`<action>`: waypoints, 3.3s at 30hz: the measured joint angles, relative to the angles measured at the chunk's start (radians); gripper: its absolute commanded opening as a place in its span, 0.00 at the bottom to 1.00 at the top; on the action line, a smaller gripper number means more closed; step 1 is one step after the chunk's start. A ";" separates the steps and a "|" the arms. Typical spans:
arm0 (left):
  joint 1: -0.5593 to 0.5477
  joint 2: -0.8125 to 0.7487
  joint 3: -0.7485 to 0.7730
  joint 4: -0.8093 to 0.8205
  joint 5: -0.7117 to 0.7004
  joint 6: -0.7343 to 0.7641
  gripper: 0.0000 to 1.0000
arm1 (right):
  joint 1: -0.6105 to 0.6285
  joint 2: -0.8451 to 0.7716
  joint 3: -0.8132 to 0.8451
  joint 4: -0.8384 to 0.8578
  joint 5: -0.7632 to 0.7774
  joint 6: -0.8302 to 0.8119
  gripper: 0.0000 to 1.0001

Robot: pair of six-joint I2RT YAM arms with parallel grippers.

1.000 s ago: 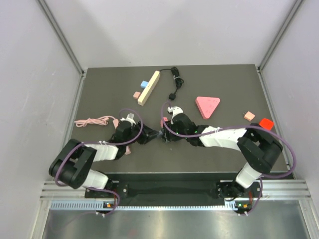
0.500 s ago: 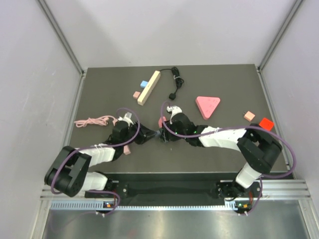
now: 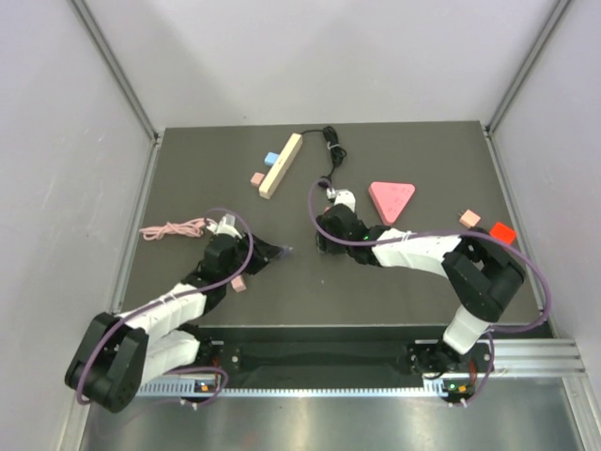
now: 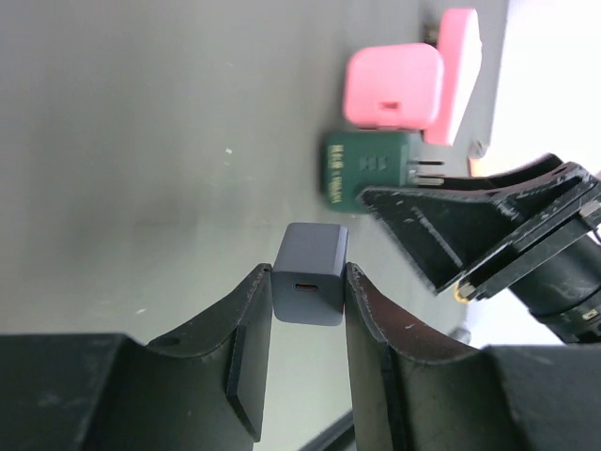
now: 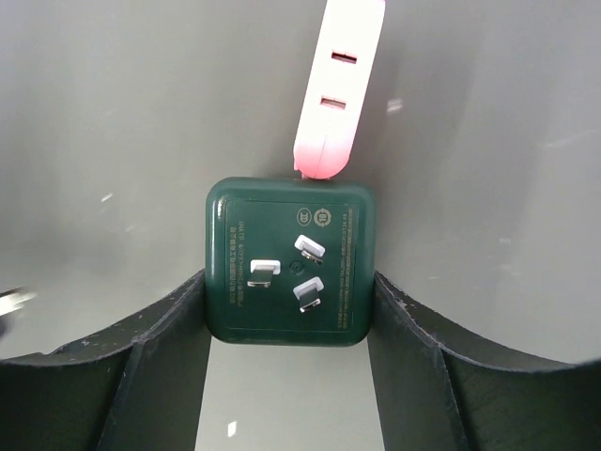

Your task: Pull the plug off the socket

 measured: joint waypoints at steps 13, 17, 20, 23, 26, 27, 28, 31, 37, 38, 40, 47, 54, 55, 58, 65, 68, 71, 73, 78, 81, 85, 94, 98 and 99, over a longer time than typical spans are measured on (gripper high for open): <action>0.000 -0.089 -0.005 -0.165 -0.043 0.058 0.00 | -0.009 0.000 -0.001 -0.003 0.020 -0.133 0.00; 0.000 -0.138 0.037 -0.274 -0.034 0.109 0.00 | -0.008 0.007 0.016 -0.021 -0.002 -0.175 0.00; 0.000 -0.168 0.104 -0.394 -0.029 0.154 0.00 | -0.008 0.029 0.048 -0.043 -0.018 -0.194 0.00; -0.002 -0.252 0.169 -0.535 -0.095 0.184 0.00 | -0.008 0.054 0.085 -0.060 -0.035 -0.206 0.00; -0.001 -0.336 0.228 -0.668 -0.198 0.204 0.00 | -0.008 0.063 0.098 -0.066 -0.045 -0.212 0.00; -0.001 -0.346 0.252 -0.702 -0.225 0.214 0.00 | -0.007 0.063 0.098 -0.066 -0.048 -0.215 0.00; 0.000 -0.345 0.278 -0.732 -0.246 0.232 0.00 | -0.007 0.063 0.098 -0.066 -0.049 -0.217 0.00; 0.000 -0.307 0.322 -0.763 -0.229 0.265 0.00 | -0.007 0.063 0.098 -0.066 -0.050 -0.220 0.00; -0.005 -0.209 0.240 -0.640 0.032 0.249 0.00 | -0.007 0.081 0.130 -0.088 -0.053 -0.228 0.00; -0.015 -0.192 0.210 -0.600 0.072 0.230 0.00 | -0.007 0.087 0.139 -0.095 -0.053 -0.230 0.00; -0.062 -0.153 0.168 -0.543 0.117 0.201 0.00 | -0.007 0.098 0.161 -0.111 -0.055 -0.235 0.00; -0.345 -0.099 0.098 -0.364 0.125 0.116 0.00 | -0.007 0.121 0.199 -0.143 -0.056 -0.235 0.00; -0.361 -0.018 0.007 -0.239 0.116 0.043 0.00 | -0.007 0.121 0.199 -0.144 -0.057 -0.235 0.00; -0.361 0.005 0.007 -0.229 0.114 0.042 0.00 | -0.007 0.121 0.199 -0.144 -0.057 -0.235 0.00; -0.361 0.047 0.007 -0.201 0.105 0.042 0.00 | -0.007 0.120 0.193 -0.137 -0.060 -0.235 0.00; -0.361 0.068 0.007 -0.188 0.074 0.045 0.04 | -0.007 0.113 0.175 -0.114 -0.067 -0.235 0.00; -0.361 0.065 0.011 -0.194 0.061 0.050 0.09 | -0.007 0.111 0.169 -0.105 -0.068 -0.235 0.00; -0.362 0.061 0.022 -0.212 0.040 0.062 0.14 | -0.007 0.108 0.164 -0.099 -0.071 -0.235 0.00; -0.362 0.061 0.032 -0.224 0.026 0.075 0.19 | -0.007 0.106 0.161 -0.093 -0.072 -0.235 0.00; -0.362 0.064 0.050 -0.245 0.005 0.092 0.36 | -0.007 0.106 0.160 -0.092 -0.074 -0.235 0.00; -0.362 0.076 0.060 -0.247 0.004 0.100 0.43 | -0.007 0.106 0.159 -0.091 -0.076 -0.235 0.00; -0.362 0.079 0.062 -0.266 -0.013 0.111 0.54 | -0.007 0.102 0.154 -0.087 -0.081 -0.235 0.00; -0.353 0.008 0.108 -0.390 -0.066 0.150 0.60 | -0.007 0.085 0.126 -0.062 -0.105 -0.261 0.00; -0.337 -0.071 0.134 -0.440 -0.091 0.167 0.56 | -0.007 0.062 0.093 -0.043 -0.139 -0.306 0.00; -0.330 -0.094 0.138 -0.448 -0.097 0.172 0.56 | -0.007 0.056 0.083 -0.039 -0.150 -0.317 0.00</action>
